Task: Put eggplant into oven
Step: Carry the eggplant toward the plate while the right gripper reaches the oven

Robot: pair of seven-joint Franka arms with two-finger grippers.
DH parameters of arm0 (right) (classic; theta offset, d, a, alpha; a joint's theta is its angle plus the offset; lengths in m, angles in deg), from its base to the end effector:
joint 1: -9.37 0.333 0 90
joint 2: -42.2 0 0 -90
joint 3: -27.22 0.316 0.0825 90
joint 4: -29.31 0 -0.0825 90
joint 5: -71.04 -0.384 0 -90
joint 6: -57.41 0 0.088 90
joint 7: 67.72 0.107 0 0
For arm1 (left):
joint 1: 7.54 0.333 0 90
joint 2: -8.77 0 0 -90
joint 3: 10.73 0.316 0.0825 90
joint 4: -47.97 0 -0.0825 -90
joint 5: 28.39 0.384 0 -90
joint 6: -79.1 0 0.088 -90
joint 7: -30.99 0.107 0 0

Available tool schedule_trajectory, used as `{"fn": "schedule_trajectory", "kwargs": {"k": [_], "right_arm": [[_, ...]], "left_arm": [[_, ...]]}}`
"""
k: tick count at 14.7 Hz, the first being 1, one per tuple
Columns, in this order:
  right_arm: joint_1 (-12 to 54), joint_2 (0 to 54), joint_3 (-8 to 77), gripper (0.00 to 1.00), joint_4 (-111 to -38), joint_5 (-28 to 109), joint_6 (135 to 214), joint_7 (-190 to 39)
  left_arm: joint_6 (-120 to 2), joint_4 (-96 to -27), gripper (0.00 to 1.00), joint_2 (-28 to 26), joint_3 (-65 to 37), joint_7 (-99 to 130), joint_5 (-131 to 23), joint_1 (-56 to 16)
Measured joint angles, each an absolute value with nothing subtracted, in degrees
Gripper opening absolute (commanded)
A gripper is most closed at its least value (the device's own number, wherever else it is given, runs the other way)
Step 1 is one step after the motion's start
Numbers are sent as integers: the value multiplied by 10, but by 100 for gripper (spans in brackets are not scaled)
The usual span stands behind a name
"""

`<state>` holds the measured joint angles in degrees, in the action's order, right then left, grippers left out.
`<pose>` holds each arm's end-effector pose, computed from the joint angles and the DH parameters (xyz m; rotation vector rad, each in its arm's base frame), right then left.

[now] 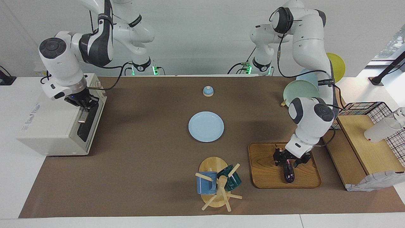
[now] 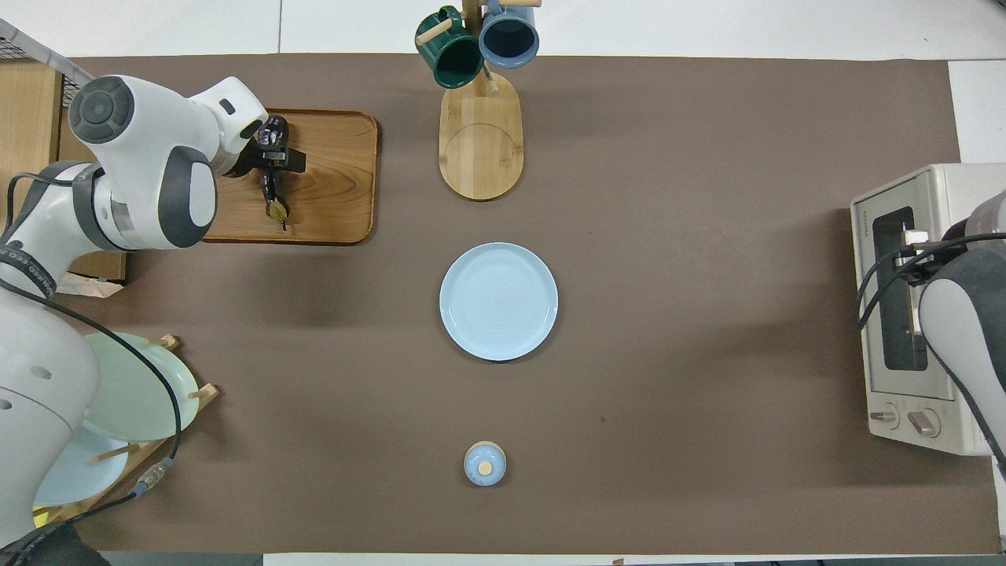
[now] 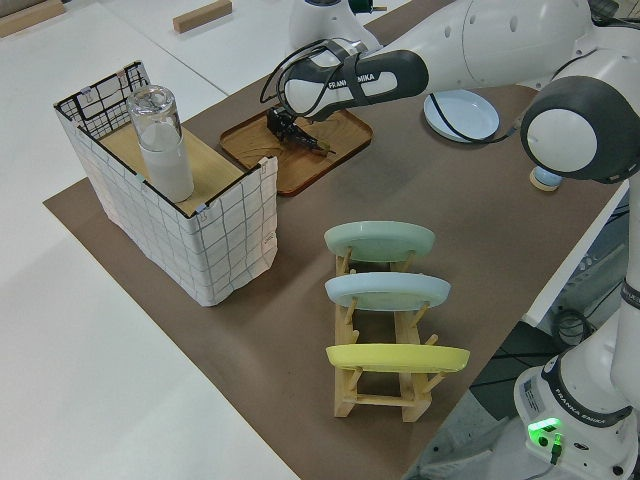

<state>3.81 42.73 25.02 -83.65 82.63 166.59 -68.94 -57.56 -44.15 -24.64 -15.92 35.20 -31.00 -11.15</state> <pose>0.5414 -0.0885 0.4690 2.9554 -0.0621 -0.1054 0.7033 -0.0998 0.3087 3.0253 -0.2687 0.2934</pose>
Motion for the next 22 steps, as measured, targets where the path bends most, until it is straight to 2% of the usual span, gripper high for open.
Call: {"fn": "schedule_trajectory", "kwargs": {"k": [1, 3, 4, 10, 15, 18, 22], "right_arm": [[39, 428, 251, 0, -840, 825, 1670, -684], [51, 435, 253, 0, -859, 820, 1690, -666], [62, 439, 254, 0, -873, 813, 1703, -656], [86, 428, 269, 0, -918, 784, 1765, -638], [105, 399, 273, 0, -950, 779, 1840, -637], [110, 373, 274, 0, -954, 773, 1874, -634], [112, 335, 274, 0, -956, 761, 1909, -634]], "left_arm": [[-576, -442, 65, -246, -159, 352, -310, -111], [-575, -444, 8, -246, -159, 353, -310, -111], [-574, -444, 0, -246, -159, 353, -310, -111], [-472, -395, 0, -233, -160, 353, -342, -111], [-348, -390, 0, -144, -163, 291, -372, -129], [-311, -414, 0, -99, -166, 208, -375, -180], [-369, -487, 0, -70, -168, 52, -375, -301]]}}
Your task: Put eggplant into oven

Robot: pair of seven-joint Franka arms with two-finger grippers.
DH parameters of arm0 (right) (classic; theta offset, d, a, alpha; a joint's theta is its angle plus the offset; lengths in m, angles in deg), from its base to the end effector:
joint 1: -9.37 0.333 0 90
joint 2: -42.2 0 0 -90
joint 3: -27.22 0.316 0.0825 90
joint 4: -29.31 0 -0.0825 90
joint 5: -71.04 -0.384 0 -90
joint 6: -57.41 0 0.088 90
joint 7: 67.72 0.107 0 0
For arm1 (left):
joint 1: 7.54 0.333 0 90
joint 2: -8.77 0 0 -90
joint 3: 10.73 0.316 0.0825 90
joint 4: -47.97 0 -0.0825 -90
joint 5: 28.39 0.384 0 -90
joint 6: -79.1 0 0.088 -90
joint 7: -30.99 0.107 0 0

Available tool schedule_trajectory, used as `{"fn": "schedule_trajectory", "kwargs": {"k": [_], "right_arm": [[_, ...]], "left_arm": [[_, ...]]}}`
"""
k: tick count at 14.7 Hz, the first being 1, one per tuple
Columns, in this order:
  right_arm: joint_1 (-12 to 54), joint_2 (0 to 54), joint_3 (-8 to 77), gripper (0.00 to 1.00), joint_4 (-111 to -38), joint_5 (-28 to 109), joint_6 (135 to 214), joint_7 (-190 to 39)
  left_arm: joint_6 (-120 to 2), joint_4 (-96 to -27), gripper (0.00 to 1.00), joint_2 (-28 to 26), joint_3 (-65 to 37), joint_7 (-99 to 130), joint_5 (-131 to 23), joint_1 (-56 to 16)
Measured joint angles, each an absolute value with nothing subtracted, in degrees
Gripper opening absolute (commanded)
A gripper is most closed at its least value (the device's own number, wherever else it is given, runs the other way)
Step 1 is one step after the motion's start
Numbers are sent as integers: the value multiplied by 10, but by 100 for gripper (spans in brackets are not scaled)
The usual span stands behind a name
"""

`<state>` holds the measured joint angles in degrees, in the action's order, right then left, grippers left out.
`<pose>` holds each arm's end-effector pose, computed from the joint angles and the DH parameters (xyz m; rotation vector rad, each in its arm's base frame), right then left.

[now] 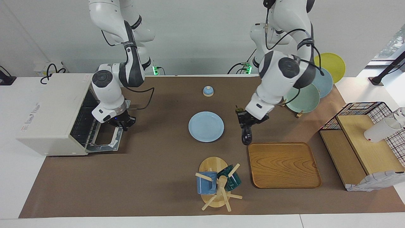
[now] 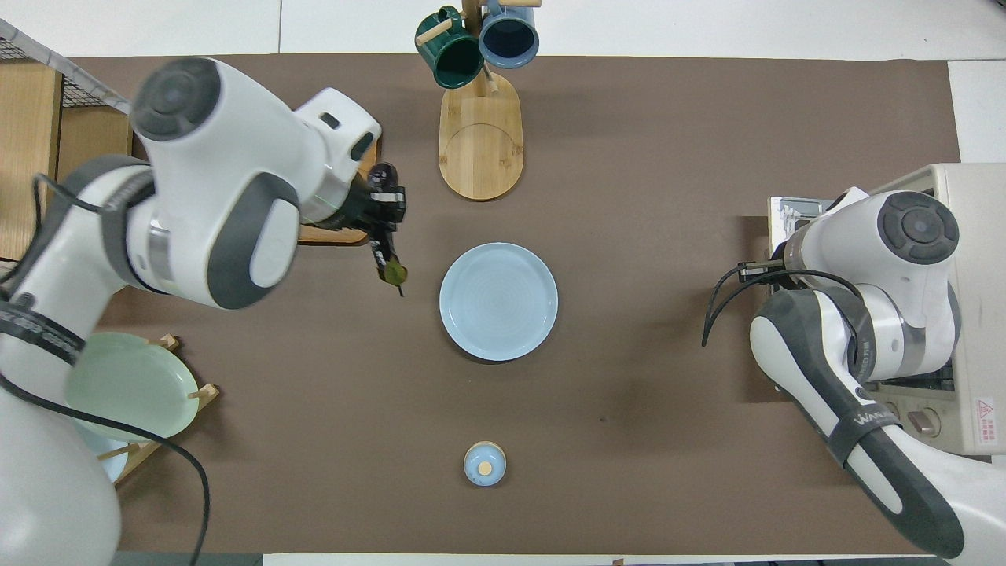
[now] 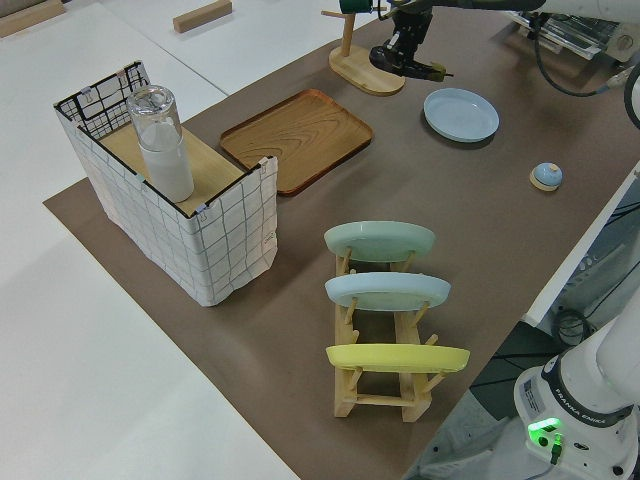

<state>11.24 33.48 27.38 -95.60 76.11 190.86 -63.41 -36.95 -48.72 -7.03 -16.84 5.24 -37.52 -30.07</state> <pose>0.5517 0.0180 0.3204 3.0776 0.0325 0.0006 0.5657 -0.3127 0.4445 2.9576 0.0297 -0.0351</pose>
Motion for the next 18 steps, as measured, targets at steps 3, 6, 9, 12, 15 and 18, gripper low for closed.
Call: {"fn": "schedule_trajectory", "kwargs": {"k": [3, 6, 9, 12, 15, 18], "right_arm": [[113, 314, 272, 0, -953, 750, 1936, -634], [127, 312, 270, 0, -943, 732, 1938, -625], [144, 313, 270, 4, -924, 731, 1927, -609], [145, 322, 273, 25, -901, 718, 1891, -608], [148, 339, 275, 100, -895, 674, 1850, -608], [151, 344, 275, 100, -895, 668, 1844, -608]], "left_arm": [[-494, -601, 0, -40, -170, -46, -376, -383], [-603, -698, 0, -24, -169, -93, -378, -441], [-628, -718, 0, -28, -167, -97, -378, -449], [-635, -718, 0, -34, -161, -96, -378, -449], [-651, -718, 0, -45, -161, -96, -378, -449], [-653, -718, 4, -49, -161, -95, -378, -449]]}}
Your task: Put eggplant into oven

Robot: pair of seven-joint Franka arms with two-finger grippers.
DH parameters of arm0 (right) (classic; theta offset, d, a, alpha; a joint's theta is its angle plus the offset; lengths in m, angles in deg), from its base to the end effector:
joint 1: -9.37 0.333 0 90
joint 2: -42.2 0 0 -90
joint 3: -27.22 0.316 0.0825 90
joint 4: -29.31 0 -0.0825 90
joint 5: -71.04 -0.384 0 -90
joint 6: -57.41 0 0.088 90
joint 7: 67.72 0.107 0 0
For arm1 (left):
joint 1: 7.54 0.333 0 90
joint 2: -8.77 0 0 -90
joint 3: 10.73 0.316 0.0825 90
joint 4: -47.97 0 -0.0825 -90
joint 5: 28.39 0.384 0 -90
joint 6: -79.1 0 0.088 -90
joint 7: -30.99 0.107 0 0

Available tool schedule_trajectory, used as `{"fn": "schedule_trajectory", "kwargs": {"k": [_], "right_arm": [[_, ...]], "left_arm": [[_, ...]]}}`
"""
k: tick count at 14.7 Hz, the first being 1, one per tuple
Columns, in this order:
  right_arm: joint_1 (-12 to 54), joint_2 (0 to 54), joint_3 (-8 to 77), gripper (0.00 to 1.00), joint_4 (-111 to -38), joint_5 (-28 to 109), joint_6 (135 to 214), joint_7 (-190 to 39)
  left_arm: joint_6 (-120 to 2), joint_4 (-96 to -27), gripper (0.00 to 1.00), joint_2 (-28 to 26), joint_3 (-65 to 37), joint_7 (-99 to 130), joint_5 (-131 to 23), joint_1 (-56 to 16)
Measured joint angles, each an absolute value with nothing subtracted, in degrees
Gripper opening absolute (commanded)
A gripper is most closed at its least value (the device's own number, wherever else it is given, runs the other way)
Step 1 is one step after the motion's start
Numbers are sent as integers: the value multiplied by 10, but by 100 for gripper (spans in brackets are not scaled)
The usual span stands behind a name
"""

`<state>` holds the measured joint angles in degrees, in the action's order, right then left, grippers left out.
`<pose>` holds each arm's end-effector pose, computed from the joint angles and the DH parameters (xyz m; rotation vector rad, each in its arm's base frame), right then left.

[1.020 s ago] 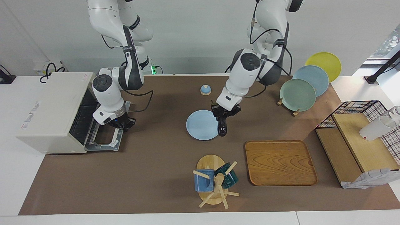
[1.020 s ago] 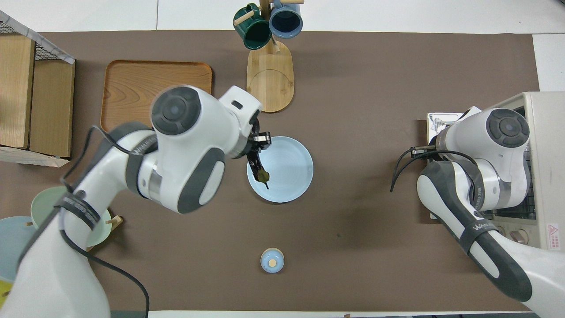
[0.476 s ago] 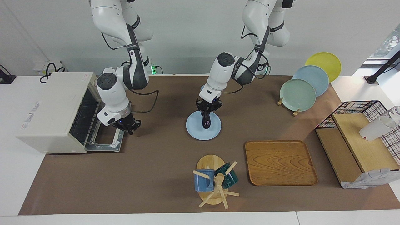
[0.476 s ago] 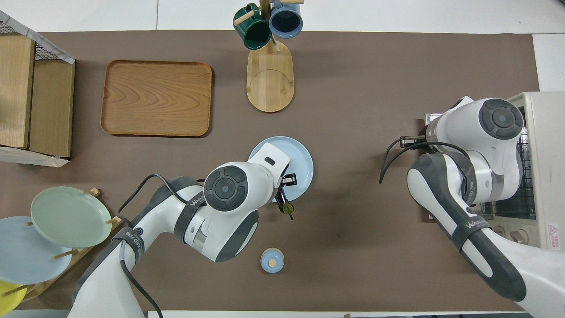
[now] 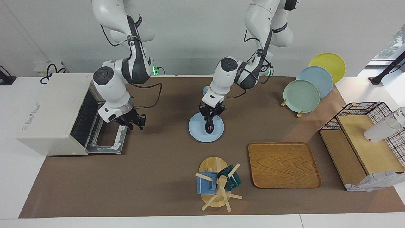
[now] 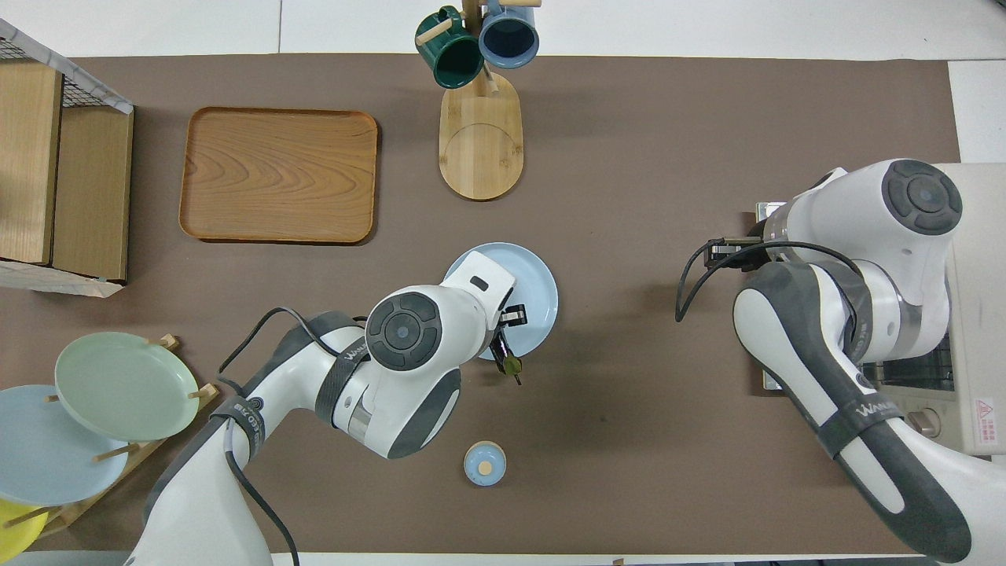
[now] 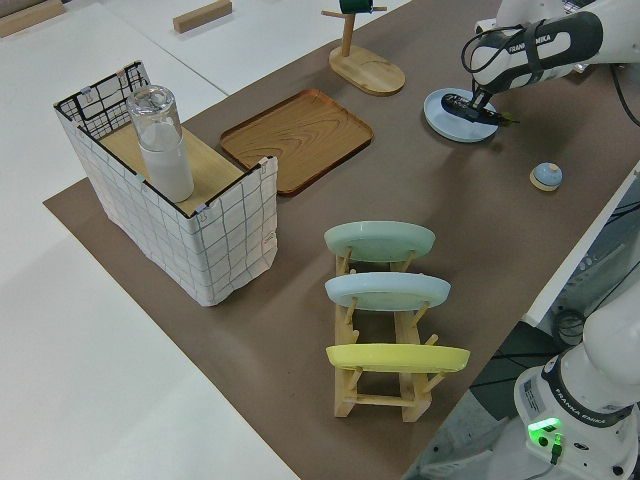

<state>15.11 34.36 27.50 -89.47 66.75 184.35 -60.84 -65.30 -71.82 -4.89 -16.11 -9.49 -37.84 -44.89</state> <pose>0.5675 0.0623 0.3655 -3.0793 0.0923 0.0020 0.4405 -0.4028 0.3285 2.9136 0.1320 0.0818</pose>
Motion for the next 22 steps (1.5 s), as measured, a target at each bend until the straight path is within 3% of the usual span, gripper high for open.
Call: {"fn": "schedule_trajectory", "kwargs": {"k": [1, 2, 3, 8, 14, 19, 22], "right_arm": [[151, 344, 275, 100, -894, 667, 1844, -608], [152, 345, 275, 100, -891, 667, 1844, -608], [152, 346, 275, 100, -888, 667, 1844, -608], [153, 348, 275, 100, -881, 667, 1839, -608], [173, 347, 276, 100, -837, 667, 1778, -608], [301, 329, 278, 100, -760, 667, 1758, -476], [397, 286, 279, 100, -700, 683, 1758, -354]], "left_arm": [[-653, -718, 23, -49, -161, -94, -378, -449], [-653, -718, 58, -49, -161, -90, -378, -449], [-653, -716, 100, -49, -160, -84, -378, -448], [-620, -688, 100, -49, -152, -60, -378, -426], [-439, -575, 100, -33, -147, 49, -378, -311], [-320, -498, 100, -19, -144, 175, -347, -202], [-261, -461, 100, -11, -144, 234, -331, -158]]}}
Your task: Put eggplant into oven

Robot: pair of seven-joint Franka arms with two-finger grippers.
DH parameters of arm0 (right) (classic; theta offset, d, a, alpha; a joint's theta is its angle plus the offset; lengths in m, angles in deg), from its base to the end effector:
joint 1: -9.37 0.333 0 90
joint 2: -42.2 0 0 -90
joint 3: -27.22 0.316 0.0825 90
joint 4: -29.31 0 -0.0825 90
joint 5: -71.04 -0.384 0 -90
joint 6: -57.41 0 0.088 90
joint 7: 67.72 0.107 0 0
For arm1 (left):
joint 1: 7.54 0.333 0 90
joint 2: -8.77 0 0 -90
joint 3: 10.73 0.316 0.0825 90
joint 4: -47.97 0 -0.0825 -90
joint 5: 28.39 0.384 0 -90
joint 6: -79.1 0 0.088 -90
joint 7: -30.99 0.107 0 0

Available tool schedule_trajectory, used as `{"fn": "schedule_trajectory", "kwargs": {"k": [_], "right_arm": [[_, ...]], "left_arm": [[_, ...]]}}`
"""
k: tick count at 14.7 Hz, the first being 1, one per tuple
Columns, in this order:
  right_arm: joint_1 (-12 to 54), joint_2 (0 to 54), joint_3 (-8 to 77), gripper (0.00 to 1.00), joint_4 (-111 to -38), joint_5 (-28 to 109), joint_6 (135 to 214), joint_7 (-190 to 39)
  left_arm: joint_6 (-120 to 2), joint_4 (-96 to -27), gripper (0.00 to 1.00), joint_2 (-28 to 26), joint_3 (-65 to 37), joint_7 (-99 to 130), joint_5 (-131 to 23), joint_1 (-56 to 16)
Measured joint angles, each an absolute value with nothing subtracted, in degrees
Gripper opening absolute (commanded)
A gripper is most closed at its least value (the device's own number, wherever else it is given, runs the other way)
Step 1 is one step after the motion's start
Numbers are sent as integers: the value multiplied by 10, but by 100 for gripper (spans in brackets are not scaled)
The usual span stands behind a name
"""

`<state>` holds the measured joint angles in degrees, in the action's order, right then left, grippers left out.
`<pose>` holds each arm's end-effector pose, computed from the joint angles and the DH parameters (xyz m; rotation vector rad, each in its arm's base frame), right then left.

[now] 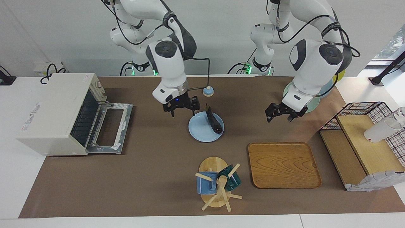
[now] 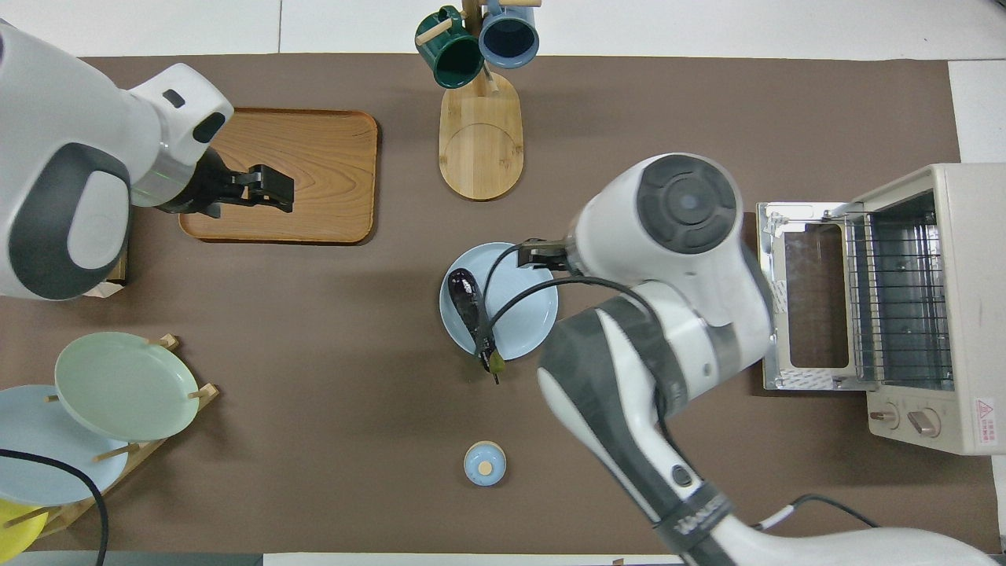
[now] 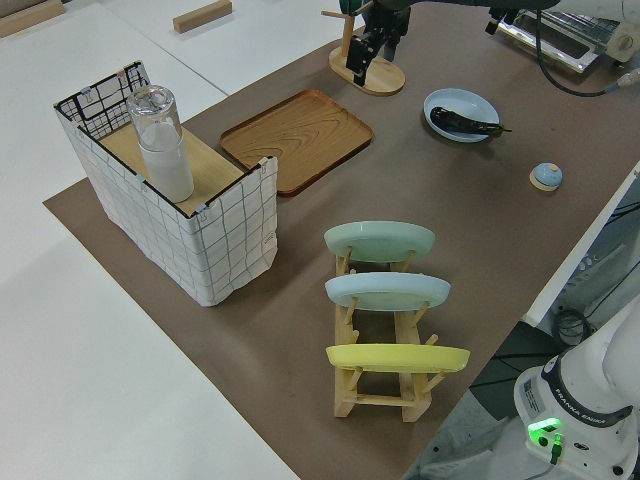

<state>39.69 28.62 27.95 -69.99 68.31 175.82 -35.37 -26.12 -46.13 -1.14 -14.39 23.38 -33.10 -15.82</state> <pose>0.5458 0.3308 0.4496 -3.0498 0.0669 -0.0885 0.6042 -0.1319 0.5126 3.0476 -0.0819 0.0087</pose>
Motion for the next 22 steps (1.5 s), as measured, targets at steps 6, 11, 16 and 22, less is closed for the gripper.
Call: {"fn": "schedule_trajectory", "kwargs": {"k": [6, 11, 16, 22], "right_arm": [[516, 121, 279, 100, -604, 757, 1852, -178], [542, 91, 279, 94, -605, 774, 1882, -176], [547, 84, 279, 50, -606, 783, 1886, -176], [550, 64, 279, 0, -605, 822, 1889, -176]], "left_arm": [[-174, -456, 100, 57, -145, 263, -297, -136], [-157, -508, 100, 104, -146, 263, -296, -135], [-151, -534, 100, 119, -151, 263, -296, -136], [-130, -509, 100, 119, -151, 263, -296, -136]]}}
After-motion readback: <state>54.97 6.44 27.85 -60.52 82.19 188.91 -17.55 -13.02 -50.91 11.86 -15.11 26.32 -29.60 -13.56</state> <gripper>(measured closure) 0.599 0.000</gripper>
